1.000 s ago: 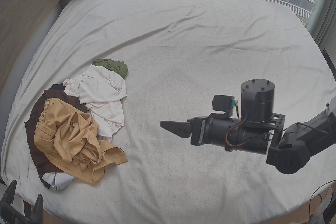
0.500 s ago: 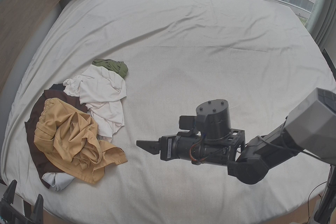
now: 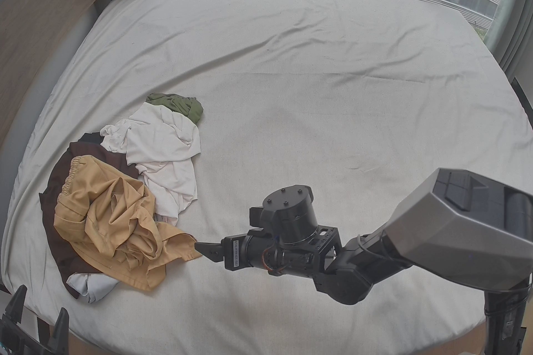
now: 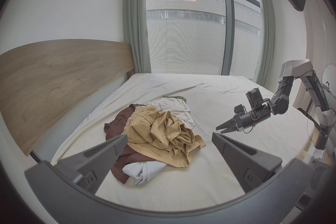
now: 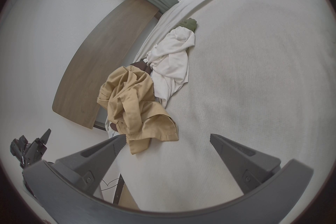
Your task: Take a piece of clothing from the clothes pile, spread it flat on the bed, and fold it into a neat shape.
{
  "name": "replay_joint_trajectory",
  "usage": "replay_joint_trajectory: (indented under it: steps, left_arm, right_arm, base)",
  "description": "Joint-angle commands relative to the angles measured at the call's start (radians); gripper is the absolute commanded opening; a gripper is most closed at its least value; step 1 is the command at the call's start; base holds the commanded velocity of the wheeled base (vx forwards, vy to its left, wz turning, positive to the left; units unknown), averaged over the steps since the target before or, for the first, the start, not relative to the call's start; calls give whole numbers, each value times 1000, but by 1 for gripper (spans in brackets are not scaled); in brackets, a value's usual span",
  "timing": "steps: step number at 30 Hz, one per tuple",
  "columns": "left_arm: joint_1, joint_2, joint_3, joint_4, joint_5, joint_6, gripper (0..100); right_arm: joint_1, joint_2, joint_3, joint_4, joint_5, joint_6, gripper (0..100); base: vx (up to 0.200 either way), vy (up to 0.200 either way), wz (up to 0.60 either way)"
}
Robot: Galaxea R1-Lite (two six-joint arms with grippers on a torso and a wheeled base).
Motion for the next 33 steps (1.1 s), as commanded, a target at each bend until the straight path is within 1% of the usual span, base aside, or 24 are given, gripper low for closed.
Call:
replay_joint_trajectory:
  steps: [1, 7, 10, 15, 22, 25, 33]
  left_arm:
    - [0, -16, 18, 0, 0, -1, 100]
    - [0, -16, 18, 0, 0, -1, 100]
    - [0, -16, 18, 0, 0, -2, 100]
    - [0, -16, 18, 0, 0, -2, 100]
    - [0, -16, 18, 0, 0, -2, 100]
    - [0, -16, 18, 0, 0, -2, 100]
    - [0, -16, 18, 0, 0, -2, 100]
  right_arm:
    - [9, 74, -52, 1, 0, 0, 100]
    - [31, 123, -136, 53, -2, 8, 100]
    - [37, 150, -181, 77, -26, 14, 100]
    - [60, 193, -247, 111, -37, 54, 100]
    - [65, 230, -297, 122, -40, 57, 100]
    - [72, 247, -323, 120, -51, 77, 100]
    - [91, 290, -389, 119, -52, 127, 100]
  base:
    - [0, 0, 0]
    - [0, 0, 0]
    - [0, 0, 0]
    - [0, 0, 0]
    - [0, 0, 0]
    - [0, 0, 0]
    - [0, 0, 0]
